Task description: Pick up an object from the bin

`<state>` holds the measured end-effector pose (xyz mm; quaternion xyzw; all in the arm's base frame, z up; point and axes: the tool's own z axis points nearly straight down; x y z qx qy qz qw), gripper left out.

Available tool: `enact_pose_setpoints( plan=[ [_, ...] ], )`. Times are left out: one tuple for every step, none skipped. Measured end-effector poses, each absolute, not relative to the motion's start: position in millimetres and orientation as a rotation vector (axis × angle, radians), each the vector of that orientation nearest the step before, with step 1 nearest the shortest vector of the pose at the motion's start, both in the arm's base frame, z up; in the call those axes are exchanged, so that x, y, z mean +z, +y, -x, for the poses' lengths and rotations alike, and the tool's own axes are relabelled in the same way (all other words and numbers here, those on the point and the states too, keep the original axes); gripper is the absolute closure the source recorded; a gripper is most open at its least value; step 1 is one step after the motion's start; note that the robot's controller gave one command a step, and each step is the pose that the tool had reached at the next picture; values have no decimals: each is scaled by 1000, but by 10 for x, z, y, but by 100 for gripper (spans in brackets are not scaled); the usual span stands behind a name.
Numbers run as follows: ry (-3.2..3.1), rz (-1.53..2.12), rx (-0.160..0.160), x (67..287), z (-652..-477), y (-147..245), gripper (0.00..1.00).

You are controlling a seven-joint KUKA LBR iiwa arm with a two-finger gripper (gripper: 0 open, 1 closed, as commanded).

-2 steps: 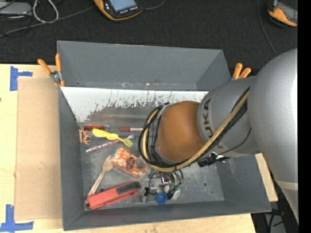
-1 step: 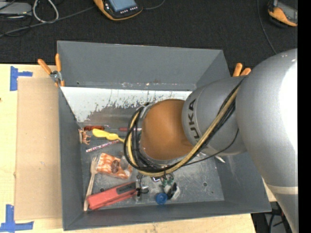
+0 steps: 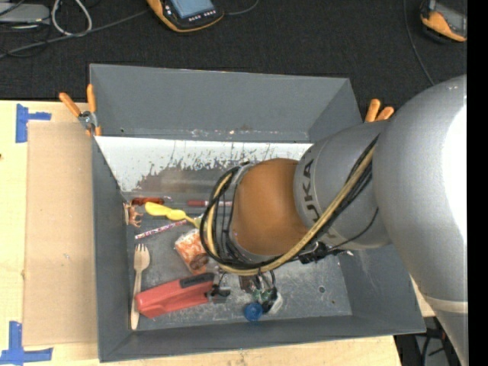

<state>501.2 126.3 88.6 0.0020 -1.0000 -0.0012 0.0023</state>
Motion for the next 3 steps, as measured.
enact_pose_setpoints(
  plan=[
    [-3137,-5,-4,886,-5012,1262,100],
    [-3127,-4,0,1003,-4976,1264,100],
    [-3118,-244,-2,1353,-4774,1040,100]
  ],
)
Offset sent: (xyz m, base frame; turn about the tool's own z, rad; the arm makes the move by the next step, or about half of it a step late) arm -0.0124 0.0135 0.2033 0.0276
